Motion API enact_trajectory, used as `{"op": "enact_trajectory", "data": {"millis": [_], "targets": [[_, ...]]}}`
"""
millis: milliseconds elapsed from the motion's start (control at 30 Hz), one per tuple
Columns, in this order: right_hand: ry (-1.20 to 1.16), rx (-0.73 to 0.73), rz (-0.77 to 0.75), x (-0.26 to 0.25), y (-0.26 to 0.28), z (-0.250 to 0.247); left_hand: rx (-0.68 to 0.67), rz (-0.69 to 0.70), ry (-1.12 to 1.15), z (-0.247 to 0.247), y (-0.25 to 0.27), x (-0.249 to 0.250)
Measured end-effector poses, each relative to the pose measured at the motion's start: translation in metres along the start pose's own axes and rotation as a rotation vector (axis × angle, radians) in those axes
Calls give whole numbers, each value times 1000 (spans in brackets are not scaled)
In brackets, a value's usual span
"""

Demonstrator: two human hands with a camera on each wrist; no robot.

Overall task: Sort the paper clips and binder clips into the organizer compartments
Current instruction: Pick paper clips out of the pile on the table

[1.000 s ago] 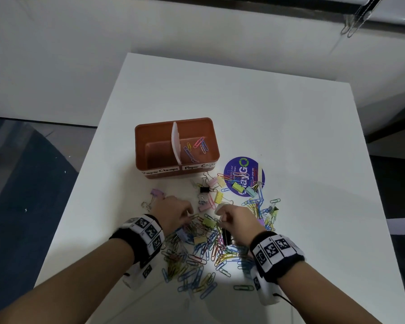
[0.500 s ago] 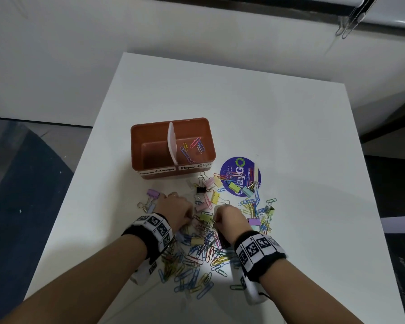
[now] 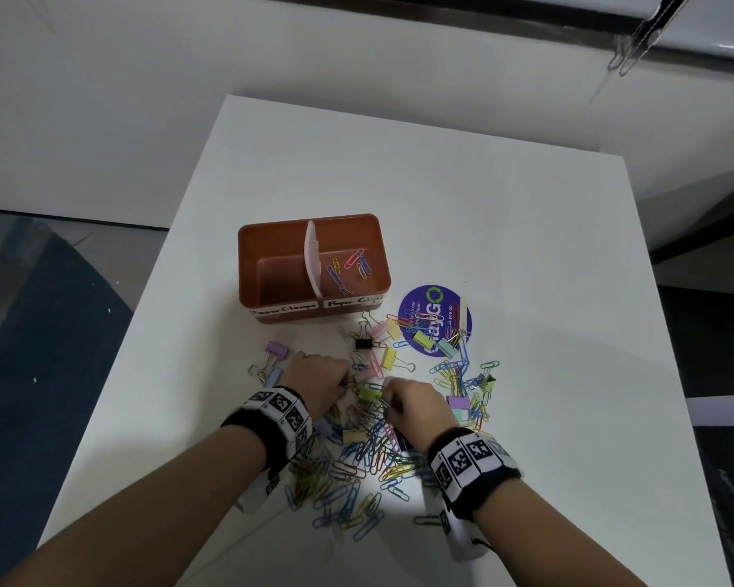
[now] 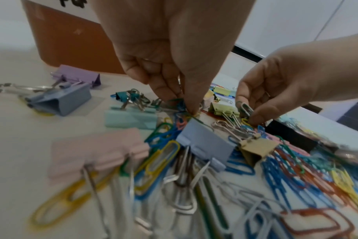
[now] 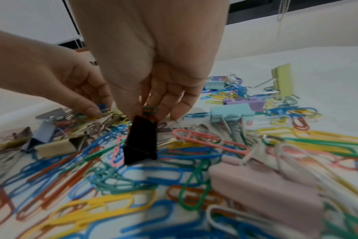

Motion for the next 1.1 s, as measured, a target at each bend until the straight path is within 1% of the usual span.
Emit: {"op": "enact_trajectory", "data": {"millis": [67,200,267,367,433,567,667,733,767,800,833,867,933,1000,1067,1100], "targets": [[-45,11,7,4,2,-5,11,-14,129,2,2,-6],[-158,43,25,11,5,-20,98,-55,402,-5,9,-22],[-203,57,15,10,6,-30,138,-41,500,-13,13,-24],[-258,63,-27,-2,8,-54,207,19,613,-35,17,-23],[-296,100,-67,-16,7,-79,254,59,659,-56,20,-23],[-366,236,-155,-56,-8,-140,364,87,686,-116,22,-22],[-360,345,-197,-83,-34,-173,538,83,624,-165,19,-24],[-349,403,-206,-96,-53,-184,647,15,611,-188,11,-32],[-333,419,-195,-99,-63,-187,662,-51,635,-193,4,-39],[-306,415,-175,-101,-72,-186,639,-122,659,-190,-5,-46],[-267,398,-154,-102,-80,-183,589,-177,663,-186,-14,-50],[-231,370,-138,-102,-86,-178,535,-200,646,-180,-21,-50],[-216,339,-130,-99,-87,-169,467,-183,605,-173,-24,-47],[-260,360,-137,-92,-77,-167,462,-125,584,-171,-15,-42],[-315,384,-147,-81,-60,-164,448,-67,615,-163,0,-41],[-341,372,-143,-73,-52,-159,436,-50,624,-157,8,-42]]}}
Point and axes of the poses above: each hand's wrist, its own y-axis away from the middle knuckle, its own z-axis out of the palm, x = y × z, the point moved 10 cm from there along -y, towards the middle knuckle, and after that the axes turned 1 degree about -y, right-handed, at the moved point
